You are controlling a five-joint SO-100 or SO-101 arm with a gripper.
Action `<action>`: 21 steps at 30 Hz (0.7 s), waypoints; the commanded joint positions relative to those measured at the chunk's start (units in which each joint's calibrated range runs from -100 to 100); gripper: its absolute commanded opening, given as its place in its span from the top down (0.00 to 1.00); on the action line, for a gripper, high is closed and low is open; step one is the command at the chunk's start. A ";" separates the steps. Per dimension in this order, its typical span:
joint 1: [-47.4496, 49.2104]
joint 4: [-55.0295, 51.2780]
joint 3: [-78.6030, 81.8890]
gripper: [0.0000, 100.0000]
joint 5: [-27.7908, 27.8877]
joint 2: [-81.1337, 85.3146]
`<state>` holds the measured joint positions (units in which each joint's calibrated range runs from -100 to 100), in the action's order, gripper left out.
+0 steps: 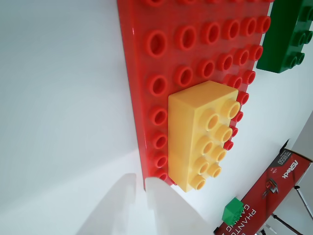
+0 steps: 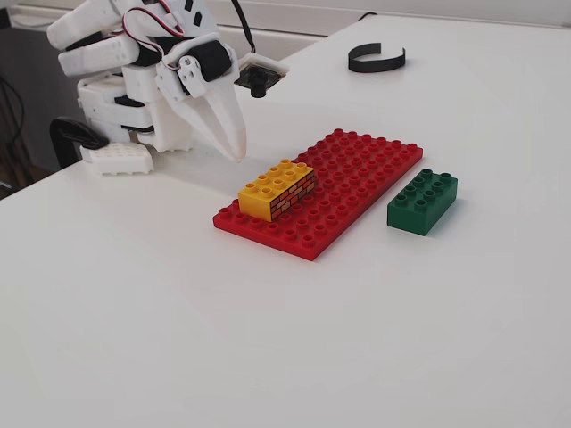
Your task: Grab the loose lego brick and stack it on top of the fixed one.
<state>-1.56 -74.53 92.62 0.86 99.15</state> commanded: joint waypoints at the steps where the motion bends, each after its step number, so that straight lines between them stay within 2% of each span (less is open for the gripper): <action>1: -0.30 -0.41 0.14 0.99 -0.13 0.34; 15: -0.30 -0.41 0.14 0.99 0.24 0.34; 21: -2.60 0.28 -5.65 0.99 1.29 0.17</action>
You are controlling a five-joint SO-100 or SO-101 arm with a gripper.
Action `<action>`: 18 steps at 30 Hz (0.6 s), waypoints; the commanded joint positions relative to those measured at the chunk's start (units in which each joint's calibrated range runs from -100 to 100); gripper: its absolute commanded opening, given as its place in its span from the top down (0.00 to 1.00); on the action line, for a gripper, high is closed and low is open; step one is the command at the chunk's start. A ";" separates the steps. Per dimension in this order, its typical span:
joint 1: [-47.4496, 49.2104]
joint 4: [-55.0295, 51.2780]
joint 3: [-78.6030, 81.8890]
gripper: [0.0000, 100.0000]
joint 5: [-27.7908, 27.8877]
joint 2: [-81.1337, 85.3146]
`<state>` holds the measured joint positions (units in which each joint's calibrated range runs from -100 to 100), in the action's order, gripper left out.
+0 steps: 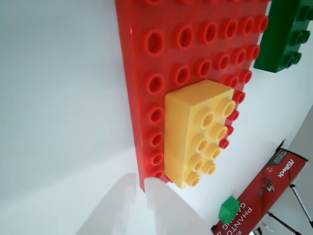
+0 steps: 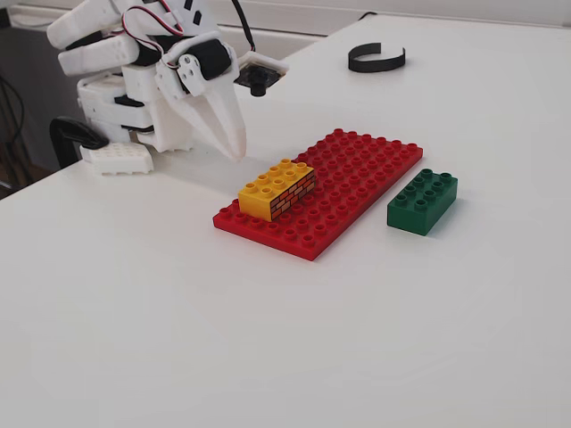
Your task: Grab the loose lego brick and stack it on top of the fixed one.
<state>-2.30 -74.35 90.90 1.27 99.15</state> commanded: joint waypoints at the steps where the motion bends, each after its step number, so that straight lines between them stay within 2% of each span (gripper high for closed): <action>1: -2.30 0.63 -5.66 0.99 1.60 0.09; 6: -2.37 1.76 -16.43 0.99 3.07 -8.55; 10: -2.30 4.71 -28.91 0.99 2.59 -29.46; 18: 3.41 3.06 -64.48 0.99 2.49 -74.60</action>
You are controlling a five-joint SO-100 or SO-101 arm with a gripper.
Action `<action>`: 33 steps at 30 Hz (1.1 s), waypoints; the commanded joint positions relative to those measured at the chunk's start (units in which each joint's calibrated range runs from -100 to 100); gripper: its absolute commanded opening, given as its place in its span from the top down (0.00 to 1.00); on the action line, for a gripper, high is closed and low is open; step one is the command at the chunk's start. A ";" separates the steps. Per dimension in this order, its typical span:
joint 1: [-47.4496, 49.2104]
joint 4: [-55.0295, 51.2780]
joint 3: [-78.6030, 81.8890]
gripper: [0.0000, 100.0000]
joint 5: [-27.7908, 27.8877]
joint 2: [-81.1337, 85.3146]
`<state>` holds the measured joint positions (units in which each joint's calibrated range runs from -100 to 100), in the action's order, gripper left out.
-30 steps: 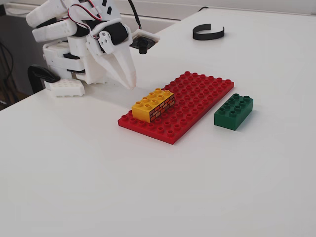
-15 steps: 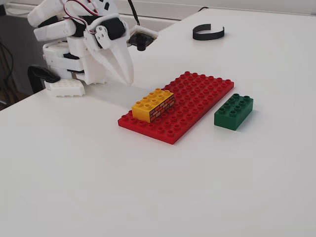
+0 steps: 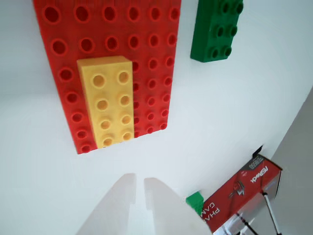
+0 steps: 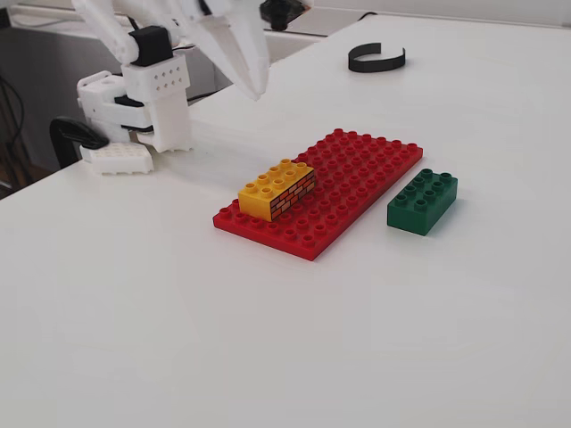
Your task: Grab the loose lego brick and stack it on top of the fixed one.
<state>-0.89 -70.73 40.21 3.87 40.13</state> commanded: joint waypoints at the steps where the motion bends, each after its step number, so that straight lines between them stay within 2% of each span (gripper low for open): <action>1: 2.67 -1.17 -17.76 0.99 -0.11 -20.06; 6: 7.64 -2.30 -33.24 0.99 -0.79 -35.81; 11: 12.09 -1.95 -43.74 0.99 -6.02 -45.12; 20: 12.17 0.30 -52.97 0.98 -5.44 -61.38; 33: 9.94 -1.26 -60.39 0.76 -3.66 -70.36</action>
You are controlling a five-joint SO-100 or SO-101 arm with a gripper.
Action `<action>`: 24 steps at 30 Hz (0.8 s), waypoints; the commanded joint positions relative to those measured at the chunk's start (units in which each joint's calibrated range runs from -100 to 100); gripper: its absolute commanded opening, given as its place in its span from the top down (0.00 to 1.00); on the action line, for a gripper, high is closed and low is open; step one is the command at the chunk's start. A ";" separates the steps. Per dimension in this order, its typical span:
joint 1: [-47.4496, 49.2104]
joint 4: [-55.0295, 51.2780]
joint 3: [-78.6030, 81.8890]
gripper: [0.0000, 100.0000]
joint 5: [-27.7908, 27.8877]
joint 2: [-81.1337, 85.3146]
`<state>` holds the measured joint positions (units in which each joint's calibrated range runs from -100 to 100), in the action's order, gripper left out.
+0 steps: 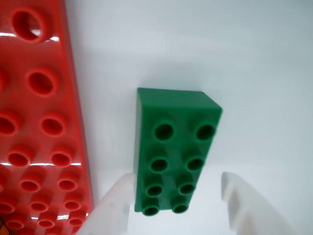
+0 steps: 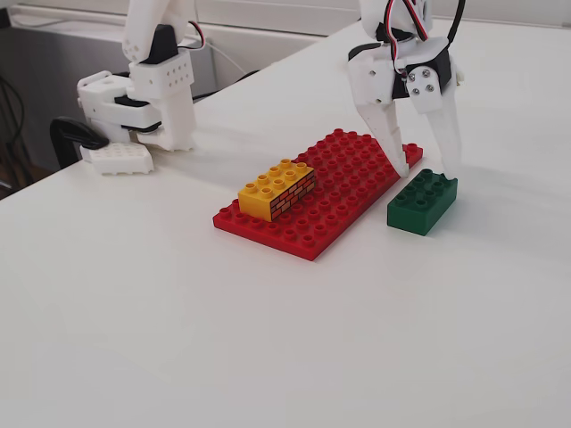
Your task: Grab the loose lego brick and stack it on top of the fixed one.
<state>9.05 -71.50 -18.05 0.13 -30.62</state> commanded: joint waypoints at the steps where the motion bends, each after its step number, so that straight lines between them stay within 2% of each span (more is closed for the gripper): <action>1: -0.07 -0.40 -2.04 0.75 0.08 0.39; 6: -0.96 -0.74 -1.49 0.69 0.03 0.22; 14: -1.63 0.21 0.41 0.69 -0.13 -4.19; 19: -1.56 -2.91 -3.57 0.70 -0.29 -6.98; 21: -1.56 -3.78 -4.66 0.75 -0.13 -7.32; 24: -1.56 -4.39 -6.02 0.94 -0.39 -8.42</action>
<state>7.86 -75.13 -22.02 -0.23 -38.85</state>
